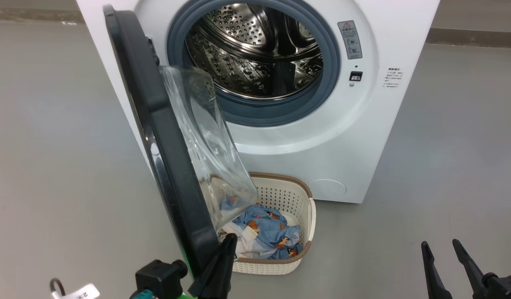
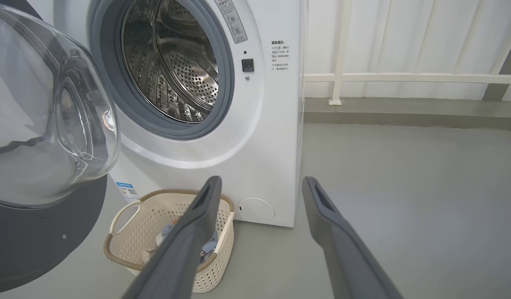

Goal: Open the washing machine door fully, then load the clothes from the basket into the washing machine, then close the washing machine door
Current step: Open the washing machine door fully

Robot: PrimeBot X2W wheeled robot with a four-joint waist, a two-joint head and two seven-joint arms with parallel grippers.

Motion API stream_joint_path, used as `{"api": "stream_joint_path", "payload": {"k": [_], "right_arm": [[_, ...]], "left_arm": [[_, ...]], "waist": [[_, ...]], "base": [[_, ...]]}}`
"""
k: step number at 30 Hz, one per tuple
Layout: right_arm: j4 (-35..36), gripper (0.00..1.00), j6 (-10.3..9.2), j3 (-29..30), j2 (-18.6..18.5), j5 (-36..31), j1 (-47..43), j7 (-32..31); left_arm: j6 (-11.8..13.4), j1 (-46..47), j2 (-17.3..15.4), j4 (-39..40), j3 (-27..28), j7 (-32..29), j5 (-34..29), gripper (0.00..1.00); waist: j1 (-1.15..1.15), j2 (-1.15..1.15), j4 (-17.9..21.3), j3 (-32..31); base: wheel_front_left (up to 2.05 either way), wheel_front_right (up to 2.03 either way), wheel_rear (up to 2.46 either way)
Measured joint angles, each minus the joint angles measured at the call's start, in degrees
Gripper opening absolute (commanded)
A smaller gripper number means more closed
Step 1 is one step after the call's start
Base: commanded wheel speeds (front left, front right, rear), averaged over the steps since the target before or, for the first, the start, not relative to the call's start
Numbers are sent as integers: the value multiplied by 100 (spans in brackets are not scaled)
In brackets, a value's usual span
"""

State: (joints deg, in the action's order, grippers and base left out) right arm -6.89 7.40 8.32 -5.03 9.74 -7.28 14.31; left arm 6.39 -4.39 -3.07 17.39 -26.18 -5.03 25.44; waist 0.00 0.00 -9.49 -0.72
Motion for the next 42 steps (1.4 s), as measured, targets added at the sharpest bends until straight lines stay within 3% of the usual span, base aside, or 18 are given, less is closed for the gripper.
{"api": "stream_joint_path", "payload": {"k": [23,42], "right_arm": [[-35,98,0,-8,25,0,0,0],[-51,97,0,5,103,1,2,0]], "left_arm": [[93,117,14,-122,87,107,8,0],[271,231,21,-232,80,166,-102,0]], "waist": [[0,0,-722,60],[0,0,-700,114]], "base": [[0,0,0],[0,0,0]]}}
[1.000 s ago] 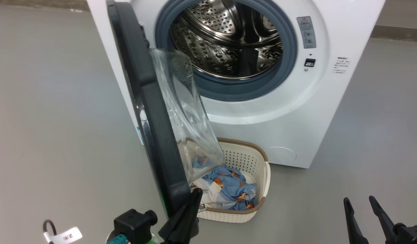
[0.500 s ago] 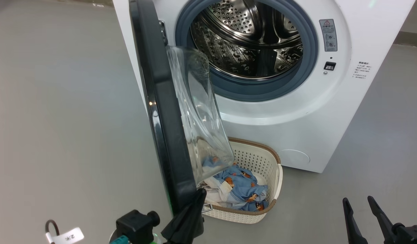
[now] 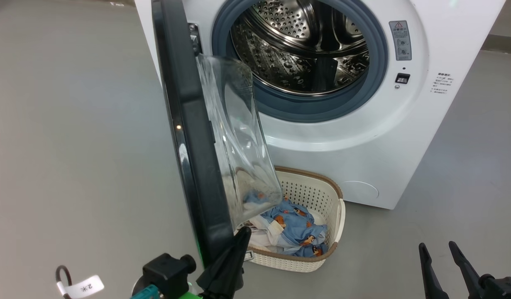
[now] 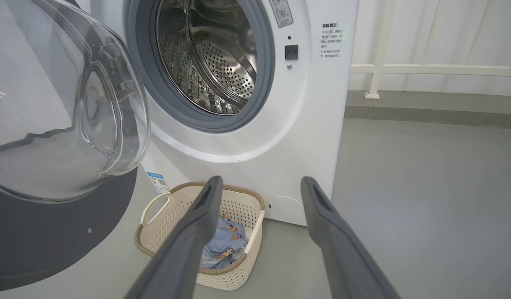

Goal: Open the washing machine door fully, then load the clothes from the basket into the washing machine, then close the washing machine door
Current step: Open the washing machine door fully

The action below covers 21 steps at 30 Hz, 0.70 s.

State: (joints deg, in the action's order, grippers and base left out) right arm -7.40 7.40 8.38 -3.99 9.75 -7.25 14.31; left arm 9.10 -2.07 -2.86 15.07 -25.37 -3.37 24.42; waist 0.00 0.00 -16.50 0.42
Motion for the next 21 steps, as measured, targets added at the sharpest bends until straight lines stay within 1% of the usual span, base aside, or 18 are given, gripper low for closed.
{"api": "stream_joint_path", "payload": {"k": [7,15,21], "right_arm": [[1,97,0,24,13,0,-1,0],[1,96,0,27,29,0,-1,0],[0,96,0,25,29,1,-1,0]], "left_arm": [[74,5,-16,0,12,-19,-1,0],[108,12,-38,1,26,-24,-1,0],[175,12,-133,-7,123,-15,-1,0]], "waist": [[0,0,-122,-2],[0,0,-383,4],[0,0,-587,7]], "base": [[0,0,0],[0,0,0],[0,0,0]]}}
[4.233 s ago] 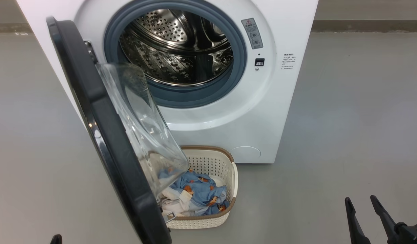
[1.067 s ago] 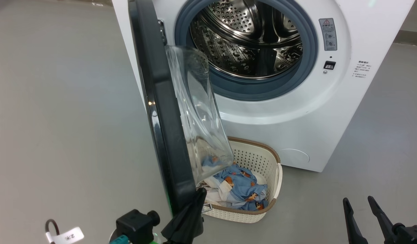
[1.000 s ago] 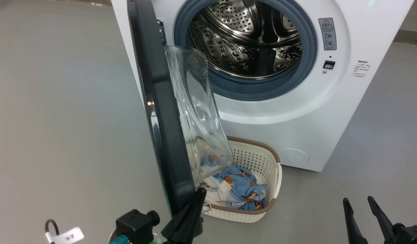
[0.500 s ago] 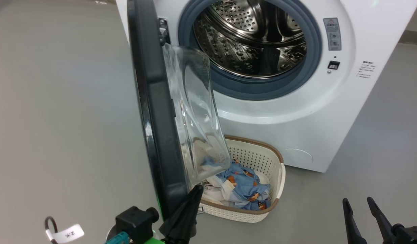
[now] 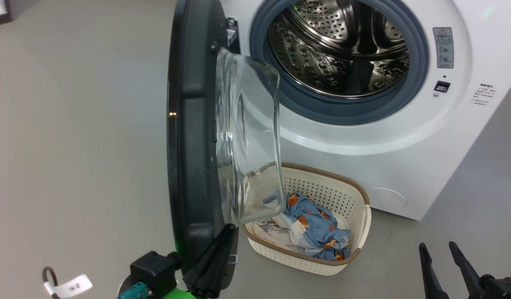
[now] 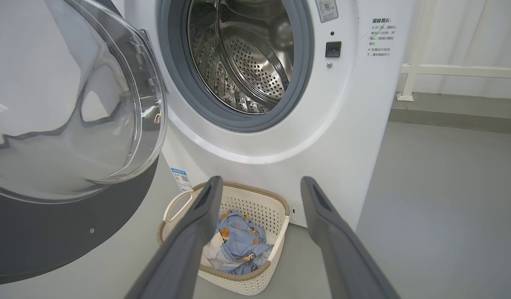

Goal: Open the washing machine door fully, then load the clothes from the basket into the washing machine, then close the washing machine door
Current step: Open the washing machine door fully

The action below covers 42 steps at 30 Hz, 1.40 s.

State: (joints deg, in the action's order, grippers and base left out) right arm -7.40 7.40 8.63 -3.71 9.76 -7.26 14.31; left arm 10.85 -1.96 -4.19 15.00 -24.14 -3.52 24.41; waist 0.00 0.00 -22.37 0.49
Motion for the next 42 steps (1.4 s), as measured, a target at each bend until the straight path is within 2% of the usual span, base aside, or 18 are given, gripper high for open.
{"api": "stream_joint_path", "payload": {"k": [12,18,33,42], "right_arm": [[-8,97,0,-12,-27,0,-1,0],[-5,96,0,-24,-101,0,-1,0],[22,96,0,-52,-337,0,15,0],[24,96,0,-55,-393,0,21,0]], "left_arm": [[158,-8,-53,-240,359,253,1,0],[249,23,-93,-568,797,520,113,0],[411,956,-144,-1779,1972,1358,547,0],[444,1419,-291,-2485,2631,1672,723,0]], "waist": [[0,0,-272,14],[0,0,-288,85],[0,0,-168,390],[-1,0,-45,471]], "base": [[0,0,0],[0,0,0],[0,0,0],[0,0,0]]}}
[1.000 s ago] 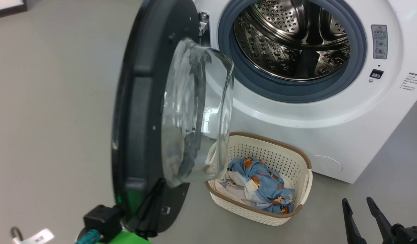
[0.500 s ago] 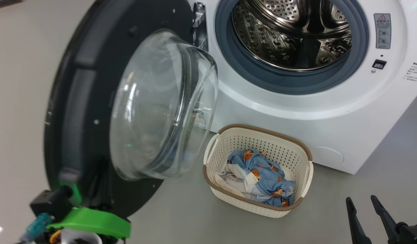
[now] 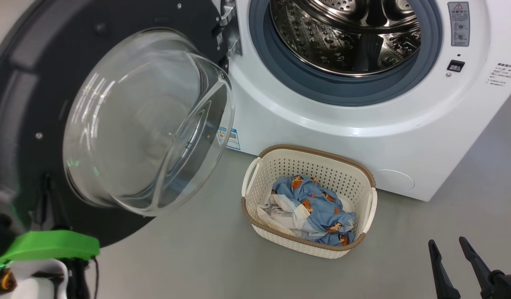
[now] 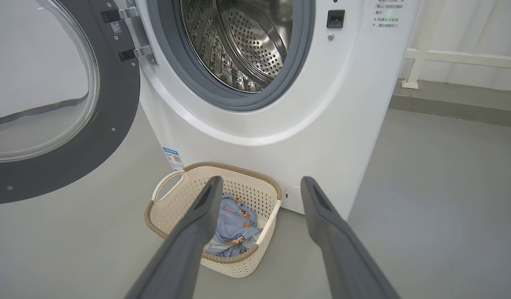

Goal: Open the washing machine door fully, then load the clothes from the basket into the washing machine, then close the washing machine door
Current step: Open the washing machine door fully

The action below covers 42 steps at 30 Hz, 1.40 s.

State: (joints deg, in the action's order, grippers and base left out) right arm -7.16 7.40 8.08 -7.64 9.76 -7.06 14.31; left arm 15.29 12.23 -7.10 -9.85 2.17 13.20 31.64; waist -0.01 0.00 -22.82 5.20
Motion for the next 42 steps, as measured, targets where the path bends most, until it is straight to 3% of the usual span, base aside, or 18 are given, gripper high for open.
{"api": "stream_joint_path", "payload": {"k": [17,23,30,31,32,34,35,42], "right_arm": [[-52,96,0,-34,22,-1,7,0],[-85,96,0,-35,66,0,3,0],[-83,97,0,-18,101,1,-9,0],[-85,97,0,-16,107,2,-12,0],[-83,96,0,-16,111,7,-13,0],[-83,97,0,-18,134,7,-18,0],[-83,98,0,-19,157,7,-21,0],[-71,100,0,-105,202,7,-83,0]], "left_arm": [[-298,724,-327,-1652,475,143,-131,0],[-394,693,-318,-1619,722,143,-211,0],[-505,158,-205,-722,824,144,-253,1],[-504,49,-180,-534,816,144,-264,28],[-503,-52,-147,-343,802,144,-271,45],[-490,-275,-108,36,768,141,-315,92],[-490,-367,-93,230,744,131,-320,100],[-506,-946,-49,1583,335,-119,-491,100]], "waist": [[1,0,144,-116],[1,0,209,-228],[1,0,296,-388],[1,0,304,-409],[1,0,311,-428],[1,0,328,-465],[1,0,342,-480],[1,0,530,-578]], "base": [[0,0,0],[0,0,0],[0,0,0],[0,0,0],[0,0,0],[0,0,0],[0,0,0],[0,0,0]]}}
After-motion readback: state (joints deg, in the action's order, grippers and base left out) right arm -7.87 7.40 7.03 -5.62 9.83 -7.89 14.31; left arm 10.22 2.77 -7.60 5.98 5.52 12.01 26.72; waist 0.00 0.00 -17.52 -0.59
